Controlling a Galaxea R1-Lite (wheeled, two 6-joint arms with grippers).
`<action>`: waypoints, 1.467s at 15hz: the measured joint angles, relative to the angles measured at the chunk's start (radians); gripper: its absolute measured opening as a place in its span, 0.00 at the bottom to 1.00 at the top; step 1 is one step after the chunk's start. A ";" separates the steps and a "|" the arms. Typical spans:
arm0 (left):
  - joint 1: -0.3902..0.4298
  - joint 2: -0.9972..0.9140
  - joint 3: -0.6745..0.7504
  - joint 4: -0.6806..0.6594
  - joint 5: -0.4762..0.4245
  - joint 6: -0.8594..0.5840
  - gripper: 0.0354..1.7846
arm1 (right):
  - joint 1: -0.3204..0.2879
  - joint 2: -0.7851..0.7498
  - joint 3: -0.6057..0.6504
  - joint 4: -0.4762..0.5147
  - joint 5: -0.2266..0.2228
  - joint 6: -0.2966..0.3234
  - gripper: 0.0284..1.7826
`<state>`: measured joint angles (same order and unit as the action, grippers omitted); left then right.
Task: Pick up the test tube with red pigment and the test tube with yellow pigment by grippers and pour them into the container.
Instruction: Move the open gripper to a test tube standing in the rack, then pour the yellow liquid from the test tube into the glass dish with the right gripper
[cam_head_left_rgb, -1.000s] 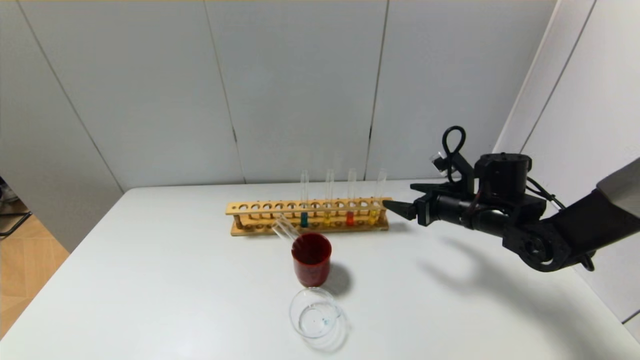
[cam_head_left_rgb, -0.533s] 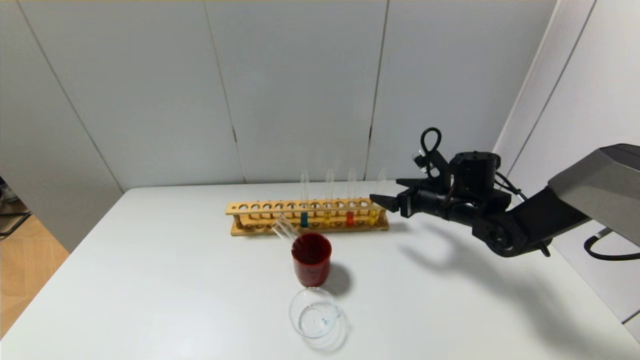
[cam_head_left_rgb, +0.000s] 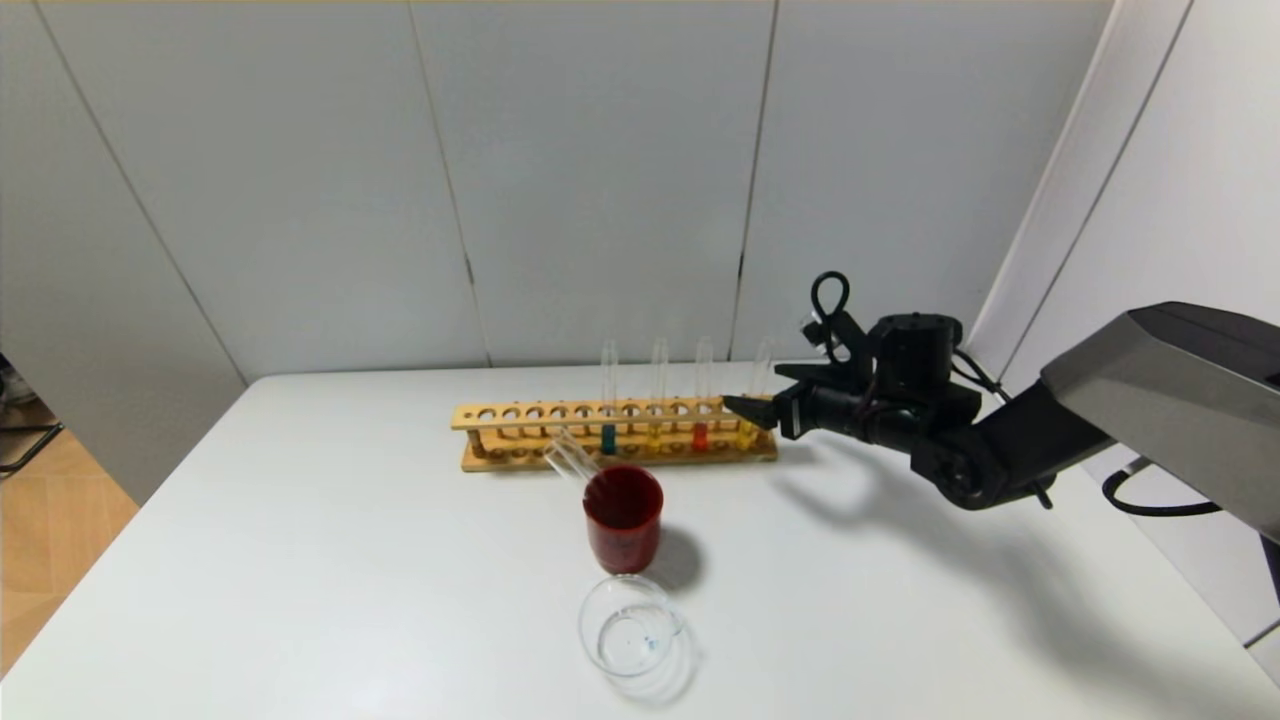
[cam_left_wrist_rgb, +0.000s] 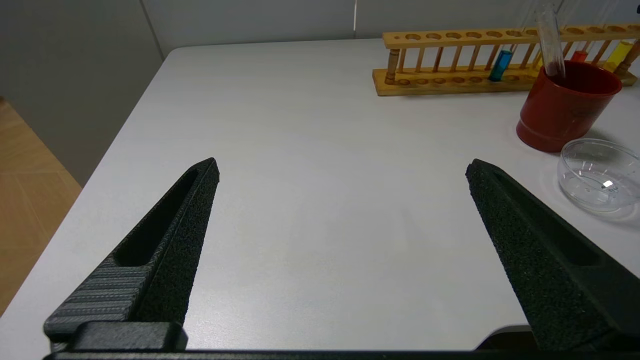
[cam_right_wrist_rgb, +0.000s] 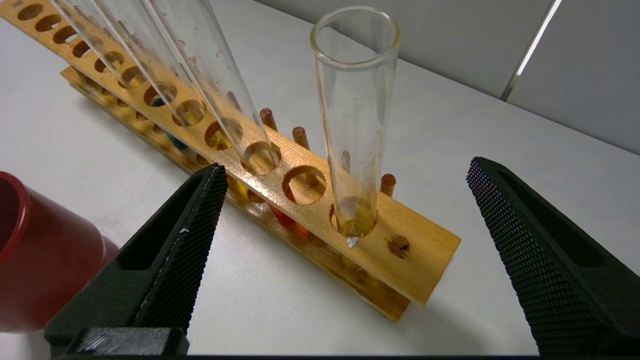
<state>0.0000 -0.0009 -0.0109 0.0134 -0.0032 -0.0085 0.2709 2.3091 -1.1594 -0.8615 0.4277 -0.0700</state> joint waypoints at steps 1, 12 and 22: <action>0.000 0.000 0.000 0.000 0.000 0.000 0.98 | 0.000 0.008 -0.011 0.001 0.000 0.000 0.98; 0.000 0.000 0.000 0.000 0.000 0.000 0.98 | 0.024 0.056 -0.087 0.023 -0.005 -0.005 0.32; 0.000 0.000 0.000 0.000 0.000 0.000 0.98 | 0.011 0.043 -0.106 0.021 -0.005 0.004 0.18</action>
<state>0.0000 -0.0009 -0.0104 0.0134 -0.0028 -0.0085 0.2823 2.3523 -1.2655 -0.8404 0.4228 -0.0657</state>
